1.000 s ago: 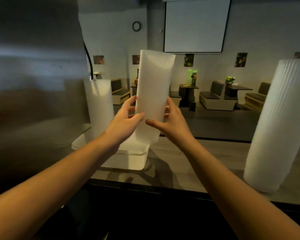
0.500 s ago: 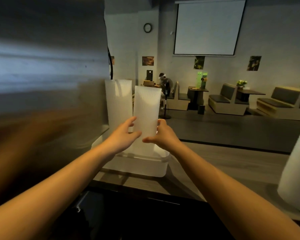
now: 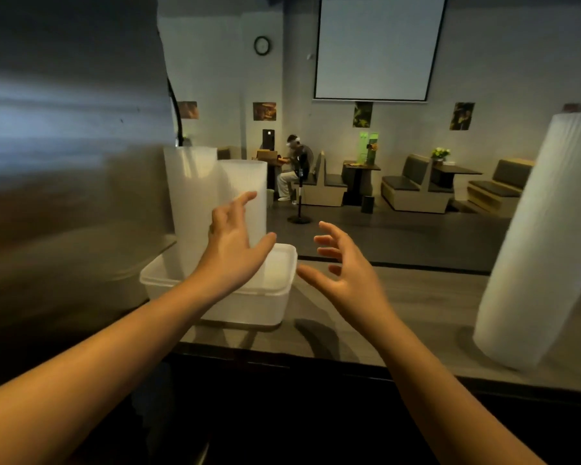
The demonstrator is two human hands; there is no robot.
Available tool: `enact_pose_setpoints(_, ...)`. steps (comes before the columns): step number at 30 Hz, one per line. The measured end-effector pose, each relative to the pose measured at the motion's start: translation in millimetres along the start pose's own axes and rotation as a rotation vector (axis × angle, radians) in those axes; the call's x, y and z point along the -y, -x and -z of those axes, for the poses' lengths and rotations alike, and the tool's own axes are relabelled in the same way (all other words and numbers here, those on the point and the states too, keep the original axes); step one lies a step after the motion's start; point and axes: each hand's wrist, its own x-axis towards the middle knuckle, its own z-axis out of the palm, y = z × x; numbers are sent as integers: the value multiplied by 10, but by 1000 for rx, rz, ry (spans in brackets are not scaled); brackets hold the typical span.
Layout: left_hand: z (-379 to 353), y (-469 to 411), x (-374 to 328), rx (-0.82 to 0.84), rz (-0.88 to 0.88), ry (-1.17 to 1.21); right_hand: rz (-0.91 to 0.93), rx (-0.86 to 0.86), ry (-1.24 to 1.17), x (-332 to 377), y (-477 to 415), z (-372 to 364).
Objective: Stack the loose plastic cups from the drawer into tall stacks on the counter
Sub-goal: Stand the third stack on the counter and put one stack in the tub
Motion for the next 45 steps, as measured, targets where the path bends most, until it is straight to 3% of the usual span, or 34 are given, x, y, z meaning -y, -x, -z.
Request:
enact_pose_setpoints(4,-440,236,-569,288,-137,122,19,-191,-20,-105,565,581)
enact_pose_setpoints(9,-1038,449,-1291,699,-23,342,16,-487,30,-232,912,1303)
enact_pose_setpoints(13,-1368,518,-1677,809,18,344,-38,-682,102,-379,1085,1748)
enact_pose_setpoints(17,-1579,551,-1821,899,115,367,-257,-589,145,-656,1093,1923)
enact_pose_setpoints(21,-1635,588,-1847,937,130,393,-391,-407,-50,-862,997,1914)
enact_pose_setpoints(27,-1477,589,-1752,832,65,388,-263,-373,-139,-791,870,1770)
enact_pose_setpoints(35,-800,301,-1287,313,-83,327,-47,-334,-163,-242,172,1225)
enact_pose_setpoints(41,-139,58,-776,64,-66,354,75,-235,-188,221,-333,522)
enact_pose_setpoints(45,66,31,-389,-15,-33,254,93,-164,-154,305,-495,92)
